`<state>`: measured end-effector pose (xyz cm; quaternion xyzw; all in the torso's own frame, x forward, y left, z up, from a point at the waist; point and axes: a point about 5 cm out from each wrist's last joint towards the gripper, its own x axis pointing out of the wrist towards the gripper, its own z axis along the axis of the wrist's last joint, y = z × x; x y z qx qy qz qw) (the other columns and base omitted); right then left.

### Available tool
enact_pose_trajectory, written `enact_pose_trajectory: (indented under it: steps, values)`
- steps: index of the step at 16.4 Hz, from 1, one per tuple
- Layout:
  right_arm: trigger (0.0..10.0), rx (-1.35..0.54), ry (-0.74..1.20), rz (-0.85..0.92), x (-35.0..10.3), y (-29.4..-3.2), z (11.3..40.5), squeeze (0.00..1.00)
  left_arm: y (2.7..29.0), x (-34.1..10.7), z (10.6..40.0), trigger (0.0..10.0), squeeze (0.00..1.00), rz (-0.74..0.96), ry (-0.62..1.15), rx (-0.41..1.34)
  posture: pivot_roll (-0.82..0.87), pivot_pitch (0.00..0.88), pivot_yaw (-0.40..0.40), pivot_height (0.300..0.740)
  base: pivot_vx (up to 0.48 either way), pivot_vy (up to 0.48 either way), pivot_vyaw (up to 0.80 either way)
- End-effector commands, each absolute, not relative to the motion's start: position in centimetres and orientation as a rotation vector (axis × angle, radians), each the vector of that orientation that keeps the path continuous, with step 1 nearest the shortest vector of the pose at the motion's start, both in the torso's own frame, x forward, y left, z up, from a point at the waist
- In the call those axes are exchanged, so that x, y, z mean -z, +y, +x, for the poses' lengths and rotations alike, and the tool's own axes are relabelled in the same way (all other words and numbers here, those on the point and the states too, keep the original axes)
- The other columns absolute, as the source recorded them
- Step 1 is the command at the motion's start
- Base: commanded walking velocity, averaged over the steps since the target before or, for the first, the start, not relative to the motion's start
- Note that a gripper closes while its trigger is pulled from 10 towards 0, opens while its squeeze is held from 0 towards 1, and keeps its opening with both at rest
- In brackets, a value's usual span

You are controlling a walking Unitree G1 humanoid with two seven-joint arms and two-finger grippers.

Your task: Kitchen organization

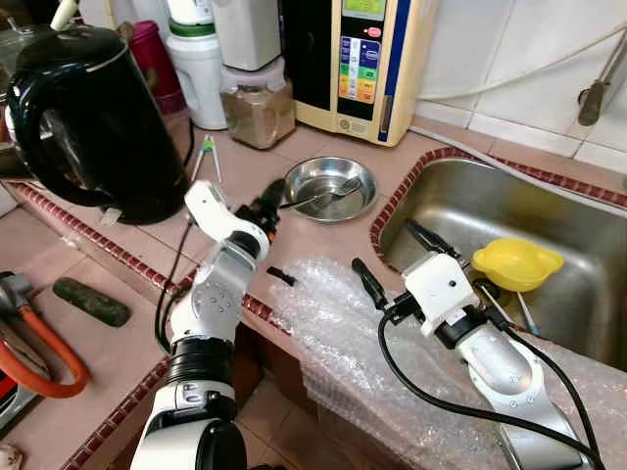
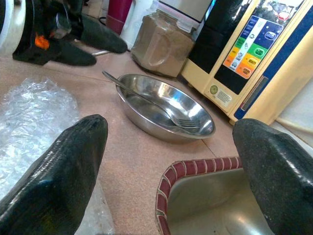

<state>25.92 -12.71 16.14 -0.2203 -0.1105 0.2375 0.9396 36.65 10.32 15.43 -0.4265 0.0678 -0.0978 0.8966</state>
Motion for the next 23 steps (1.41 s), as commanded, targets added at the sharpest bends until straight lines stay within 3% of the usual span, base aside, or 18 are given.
enact_pose_trajectory:
  steps: [1, 10, 11, 12, 13, 14, 15, 23]
  values:
    - [10.0, -0.488, -0.248, -0.459, -16.6, -12.6, 25.6, 0.0, 9.9, -15.7, 36.9, 10.0, 1.0, -0.901, 0.151, 0.202, -0.1, 0.079, 0.095, 0.74, 0.0, 0.0, 0.0]
    - [10.0, -0.525, -0.238, -0.46, -16.5, -12.2, 24.8, 0.0, 9.0, -15.2, 38.2, 10.0, 1.0, -0.962, 0.192, 0.168, -0.14, 0.085, 0.097, 0.74, 0.0, 0.0, 0.0]
    - [10.0, -0.523, -0.237, -0.461, -16.6, -12.3, 24.7, 0.0, 8.8, -15.2, 38.2, 10.0, 0.45, -0.976, 0.199, 0.171, -0.14, 0.086, 0.097, 0.74, 0.0, 0.0, 0.0]
    - [10.0, -0.521, -0.236, -0.463, -16.6, -12.4, 24.7, 0.0, 8.7, -15.1, 38.3, 10.0, 0.0, -0.986, 0.206, 0.175, -0.14, 0.088, 0.098, 0.74, 0.0, 0.0, 0.0]
    - [10.0, -0.521, -0.235, -0.464, -16.6, -12.4, 24.7, 0.0, 8.5, -15.1, 38.5, 6.8, 0.0, -1.007, 0.215, 0.171, -0.14, 0.088, 0.099, 0.74, 0.0, 0.0, 0.0]
    - [10.0, -0.52, -0.235, -0.464, -16.6, -12.4, 24.7, 0.0, 8.4, -15.1, 38.6, 4.7, 0.0, -1.016, 0.221, 0.169, -0.14, 0.088, 0.099, 0.74, 0.0, 0.0, 0.0]
    - [10.0, -0.52, -0.233, -0.465, -16.6, -12.4, 24.7, 0.0, 8.2, -15.2, 38.7, 0.0, 0.0, -1.024, 0.223, 0.169, -0.14, 0.09, 0.103, 0.74, 0.0, 0.0, 0.0]
    - [10.0, -0.518, -0.228, -0.467, -16.5, -12.3, 24.7, 0.0, 8.3, -15.0, 39.0, 0.0, 0.0, -1.068, 0.241, 0.154, -0.14, 0.092, 0.105, 0.74, 0.0, 0.0, 0.0]
